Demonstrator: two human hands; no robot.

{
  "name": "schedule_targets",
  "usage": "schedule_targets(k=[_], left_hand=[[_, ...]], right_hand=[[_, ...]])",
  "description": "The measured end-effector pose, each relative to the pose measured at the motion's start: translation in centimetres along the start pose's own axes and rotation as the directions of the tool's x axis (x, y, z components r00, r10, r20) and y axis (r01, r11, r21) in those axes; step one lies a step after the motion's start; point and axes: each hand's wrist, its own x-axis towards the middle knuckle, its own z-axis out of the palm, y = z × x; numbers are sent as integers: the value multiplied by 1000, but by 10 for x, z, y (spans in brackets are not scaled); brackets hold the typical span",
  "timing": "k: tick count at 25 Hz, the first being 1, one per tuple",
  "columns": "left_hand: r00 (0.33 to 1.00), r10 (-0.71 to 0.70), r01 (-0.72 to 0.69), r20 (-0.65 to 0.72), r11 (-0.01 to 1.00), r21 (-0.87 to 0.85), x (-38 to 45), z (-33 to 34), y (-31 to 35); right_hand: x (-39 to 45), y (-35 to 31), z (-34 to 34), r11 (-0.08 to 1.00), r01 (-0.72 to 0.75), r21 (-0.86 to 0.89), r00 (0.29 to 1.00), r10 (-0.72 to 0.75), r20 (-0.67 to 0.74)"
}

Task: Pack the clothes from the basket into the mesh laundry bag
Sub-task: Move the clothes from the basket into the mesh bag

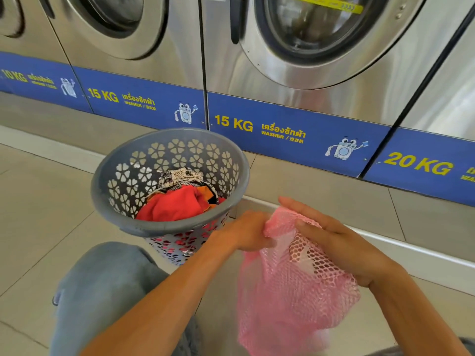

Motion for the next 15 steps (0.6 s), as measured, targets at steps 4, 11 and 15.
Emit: schedule_targets(k=[4, 11, 15], left_hand=[[998, 6, -16, -66, 987, -159, -11, -21, -1], [903, -249, 215, -351, 968, -133, -9, -89, -59], [803, -577, 594, -150, 754, 280, -2, -88, -133]], right_hand=[[9, -3, 3, 968, -197, -153, 965, 164, -203], [23, 5, 6, 979, -195, 56, 922, 203, -331], [29, 9, 2, 993, -81, 88, 936, 107, -335]])
